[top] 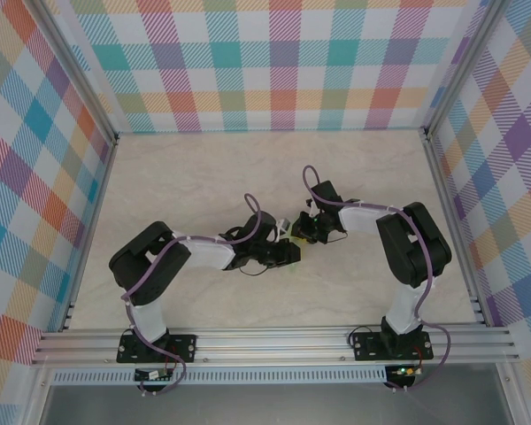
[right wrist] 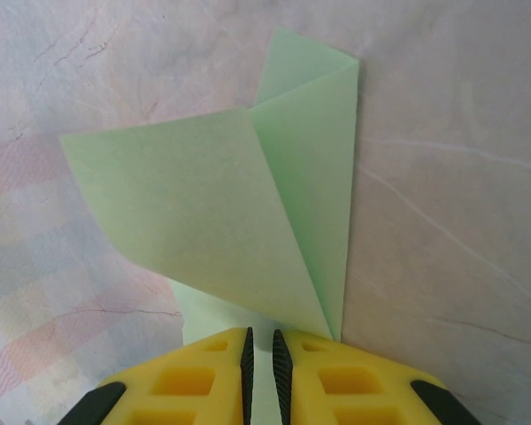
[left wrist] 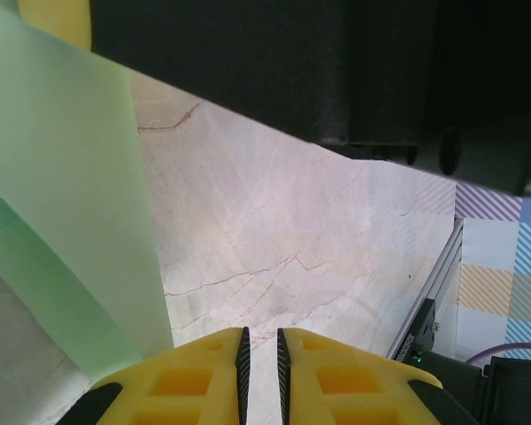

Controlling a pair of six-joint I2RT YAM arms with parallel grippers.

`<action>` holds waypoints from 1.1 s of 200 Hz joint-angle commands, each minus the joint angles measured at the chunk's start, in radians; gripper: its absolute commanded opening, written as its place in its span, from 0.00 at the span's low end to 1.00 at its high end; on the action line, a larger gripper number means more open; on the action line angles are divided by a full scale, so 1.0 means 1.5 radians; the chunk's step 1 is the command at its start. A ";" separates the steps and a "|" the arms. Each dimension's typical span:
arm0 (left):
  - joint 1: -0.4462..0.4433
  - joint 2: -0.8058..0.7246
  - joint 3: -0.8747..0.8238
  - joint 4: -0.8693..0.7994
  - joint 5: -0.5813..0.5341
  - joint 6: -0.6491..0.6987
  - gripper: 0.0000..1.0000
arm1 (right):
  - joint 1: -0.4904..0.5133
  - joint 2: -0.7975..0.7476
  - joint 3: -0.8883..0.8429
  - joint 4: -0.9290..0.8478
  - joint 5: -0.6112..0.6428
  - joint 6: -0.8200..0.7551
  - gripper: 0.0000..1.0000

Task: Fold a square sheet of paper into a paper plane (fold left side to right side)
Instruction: Fold the wing for the fifth time at the center of the table.

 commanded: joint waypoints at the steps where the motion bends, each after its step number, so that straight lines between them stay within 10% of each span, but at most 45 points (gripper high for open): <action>1: -0.011 0.015 -0.003 -0.005 -0.006 -0.007 0.18 | 0.002 0.018 -0.026 -0.072 0.037 -0.015 0.18; 220: -0.028 0.053 0.001 -0.011 -0.014 -0.006 0.18 | 0.003 0.014 -0.021 -0.082 0.038 -0.022 0.19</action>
